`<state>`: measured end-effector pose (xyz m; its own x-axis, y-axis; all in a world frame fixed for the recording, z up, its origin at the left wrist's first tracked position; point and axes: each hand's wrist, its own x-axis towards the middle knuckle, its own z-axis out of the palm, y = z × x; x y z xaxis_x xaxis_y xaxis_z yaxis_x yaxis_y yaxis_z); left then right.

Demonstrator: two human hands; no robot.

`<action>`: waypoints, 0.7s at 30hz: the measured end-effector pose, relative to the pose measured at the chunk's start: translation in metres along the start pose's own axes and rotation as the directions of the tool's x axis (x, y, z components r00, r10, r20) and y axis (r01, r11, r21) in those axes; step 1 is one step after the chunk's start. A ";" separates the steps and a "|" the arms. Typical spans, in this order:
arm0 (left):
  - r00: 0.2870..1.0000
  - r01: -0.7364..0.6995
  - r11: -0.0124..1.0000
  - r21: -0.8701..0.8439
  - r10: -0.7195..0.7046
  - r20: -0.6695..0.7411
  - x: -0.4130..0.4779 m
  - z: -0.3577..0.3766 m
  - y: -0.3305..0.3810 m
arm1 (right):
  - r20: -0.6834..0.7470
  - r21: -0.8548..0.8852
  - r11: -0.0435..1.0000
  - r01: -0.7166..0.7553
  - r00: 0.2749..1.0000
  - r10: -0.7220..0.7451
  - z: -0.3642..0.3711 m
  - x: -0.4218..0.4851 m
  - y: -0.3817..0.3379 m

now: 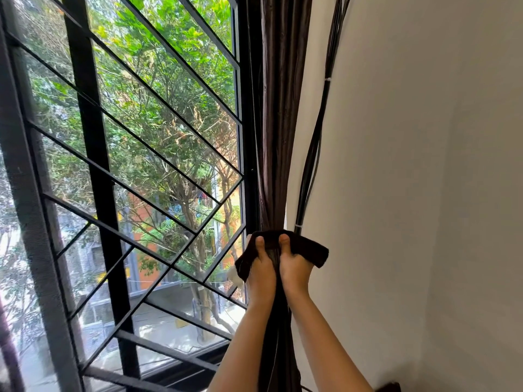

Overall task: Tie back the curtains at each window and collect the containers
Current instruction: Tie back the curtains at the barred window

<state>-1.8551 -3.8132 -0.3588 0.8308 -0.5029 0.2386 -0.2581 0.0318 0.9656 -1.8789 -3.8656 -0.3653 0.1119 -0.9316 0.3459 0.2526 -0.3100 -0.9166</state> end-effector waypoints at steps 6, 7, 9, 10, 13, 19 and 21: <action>0.991 -0.134 0.986 -0.103 0.133 -0.019 0.014 0.001 -0.005 | 0.167 0.042 0.984 -0.173 0.972 0.164 -0.010 0.010 0.000; 0.991 -0.134 0.980 -0.144 0.134 -0.007 0.016 -0.001 -0.006 | 0.207 0.023 0.980 -0.198 0.960 0.189 -0.013 0.012 -0.001; 0.996 -0.072 0.974 -0.216 0.081 0.032 0.018 -0.004 -0.006 | 0.299 -0.046 0.982 -0.185 0.935 0.191 -0.021 0.018 -0.004; 0.998 -0.026 0.971 -0.239 0.039 0.050 0.019 -0.005 -0.007 | 0.340 -0.072 0.985 -0.160 0.924 0.175 -0.024 0.021 -0.004; 0.992 0.067 0.935 -0.349 -0.026 0.120 0.024 -0.006 -0.013 | 0.415 -0.131 0.987 -0.095 0.899 0.142 -0.029 0.029 -0.006; 0.974 0.159 0.904 -0.396 -0.078 0.213 0.033 -0.011 -0.017 | 0.505 -0.197 0.980 -0.022 0.854 0.121 -0.036 0.035 -0.011; 0.965 0.189 0.898 -0.398 -0.094 0.246 0.033 -0.011 -0.018 | 0.534 -0.193 0.981 -0.014 0.837 0.117 -0.037 0.037 -0.011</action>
<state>-1.8176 -3.8205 -0.3675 0.7042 -0.7009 0.1137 0.1221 0.2772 0.9530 -1.9129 -3.9039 -0.3496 0.6364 -0.7150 0.2893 0.0607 -0.3275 -0.9429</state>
